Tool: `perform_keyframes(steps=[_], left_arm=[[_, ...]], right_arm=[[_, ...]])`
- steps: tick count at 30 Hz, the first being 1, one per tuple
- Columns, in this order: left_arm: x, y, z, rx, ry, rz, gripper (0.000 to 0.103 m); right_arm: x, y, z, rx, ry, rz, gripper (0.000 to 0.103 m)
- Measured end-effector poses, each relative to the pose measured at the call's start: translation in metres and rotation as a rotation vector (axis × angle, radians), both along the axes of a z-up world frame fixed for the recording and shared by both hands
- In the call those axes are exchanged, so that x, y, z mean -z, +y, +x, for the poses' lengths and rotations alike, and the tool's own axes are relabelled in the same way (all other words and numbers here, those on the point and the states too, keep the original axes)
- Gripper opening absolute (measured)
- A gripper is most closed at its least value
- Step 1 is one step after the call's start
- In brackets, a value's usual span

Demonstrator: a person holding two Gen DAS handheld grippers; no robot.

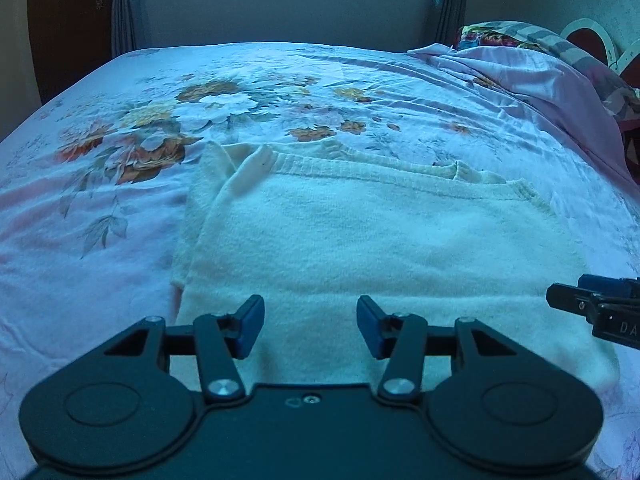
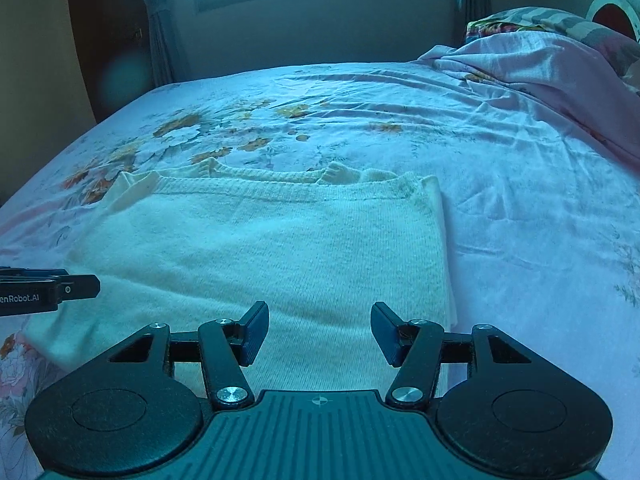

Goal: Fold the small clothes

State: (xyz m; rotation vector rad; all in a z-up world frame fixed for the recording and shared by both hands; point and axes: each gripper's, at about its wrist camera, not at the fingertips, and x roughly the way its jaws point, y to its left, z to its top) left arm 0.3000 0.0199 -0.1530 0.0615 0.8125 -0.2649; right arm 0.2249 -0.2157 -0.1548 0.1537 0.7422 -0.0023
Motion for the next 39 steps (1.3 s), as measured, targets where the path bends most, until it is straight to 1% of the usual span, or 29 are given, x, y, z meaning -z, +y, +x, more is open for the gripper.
perform_keyframes(steps=[2,5,8,12,15,18,21,24,27,31,32,34,37,39], left_arm=[[0.004,-0.006,0.014,-0.003,-0.001,0.011,0.048],[0.010,-0.012,0.037,-0.012,0.002,0.023,0.048],[0.014,-0.017,0.057,-0.020,-0.004,0.036,0.048],[0.022,-0.020,0.084,-0.040,0.001,0.037,0.051],[0.027,-0.023,0.096,-0.045,0.002,0.044,0.052],[0.030,-0.025,0.101,-0.047,0.000,0.049,0.053],[0.029,-0.025,0.100,-0.044,-0.001,0.056,0.054],[0.020,-0.022,0.090,-0.034,-0.023,0.075,0.052],[0.012,-0.010,0.074,-0.028,-0.040,0.081,0.052],[0.003,0.016,0.052,-0.055,-0.051,0.074,0.054],[0.001,0.023,0.048,-0.065,-0.049,0.075,0.055],[0.001,0.035,0.042,-0.081,-0.034,0.075,0.061],[0.006,0.049,0.039,-0.107,-0.010,0.078,0.062],[0.010,0.058,0.040,-0.115,0.024,0.041,0.062]], right_arm=[[0.003,-0.005,0.018,0.011,0.004,-0.019,0.057],[0.006,-0.016,0.043,0.028,0.010,-0.018,0.057],[0.008,-0.020,0.065,0.024,-0.009,-0.052,0.057],[0.026,-0.023,0.094,0.018,0.016,-0.103,0.057],[0.043,-0.025,0.106,0.022,0.034,-0.139,0.057],[0.045,-0.027,0.111,0.031,0.035,-0.139,0.057],[0.042,-0.028,0.110,0.028,0.041,-0.139,0.057],[0.026,-0.034,0.098,0.048,0.011,-0.077,0.057],[0.013,-0.040,0.079,0.066,-0.007,-0.038,0.058],[0.004,-0.048,0.060,0.077,0.006,-0.020,0.058],[0.004,-0.050,0.056,0.081,0.011,-0.010,0.058],[0.004,-0.055,0.047,0.093,0.022,0.012,0.058],[0.006,-0.064,0.037,0.117,0.046,0.045,0.058],[0.007,-0.066,0.033,0.124,0.063,0.070,0.058]])
